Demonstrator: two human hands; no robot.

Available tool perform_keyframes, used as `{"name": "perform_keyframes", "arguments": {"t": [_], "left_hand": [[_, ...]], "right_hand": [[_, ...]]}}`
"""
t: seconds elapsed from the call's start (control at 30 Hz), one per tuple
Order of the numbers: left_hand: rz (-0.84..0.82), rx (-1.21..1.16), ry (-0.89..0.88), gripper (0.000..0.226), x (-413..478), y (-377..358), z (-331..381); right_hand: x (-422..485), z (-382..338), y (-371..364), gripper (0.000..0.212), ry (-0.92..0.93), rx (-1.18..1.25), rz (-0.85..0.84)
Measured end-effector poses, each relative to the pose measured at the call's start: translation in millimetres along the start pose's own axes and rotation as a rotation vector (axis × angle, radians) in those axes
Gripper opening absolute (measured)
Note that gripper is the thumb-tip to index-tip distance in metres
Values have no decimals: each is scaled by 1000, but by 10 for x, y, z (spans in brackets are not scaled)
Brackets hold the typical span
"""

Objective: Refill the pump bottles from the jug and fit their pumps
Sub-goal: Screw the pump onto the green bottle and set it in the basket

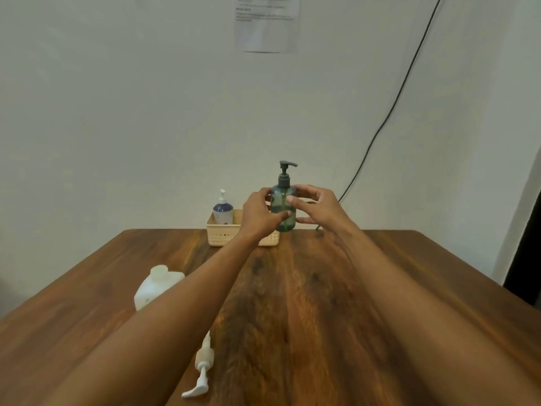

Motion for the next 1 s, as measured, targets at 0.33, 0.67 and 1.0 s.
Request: {"name": "perform_keyframes", "arguments": {"t": [0.33,0.67,1.0], "left_hand": [[77,27,84,69,805,-527,-259],[11,16,142,65,1426,-907,-595],[7,32,222,63,1770,-1136,-1232]], "right_hand": [[961,355,-94,54,9,-72,87],[1619,796,-226,56,-29,-71,177],[2006,1297,-611,56,-73,-85,158]]}}
Point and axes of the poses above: each hand's wrist, its own x-axis towards the middle knuckle, its own y-axis out of the back of the hand, z = x × y, the point moved 10 cm from there along x, towards the middle knuckle, and after that the axes turned 12 degrees about z, right-handed, at the moved point
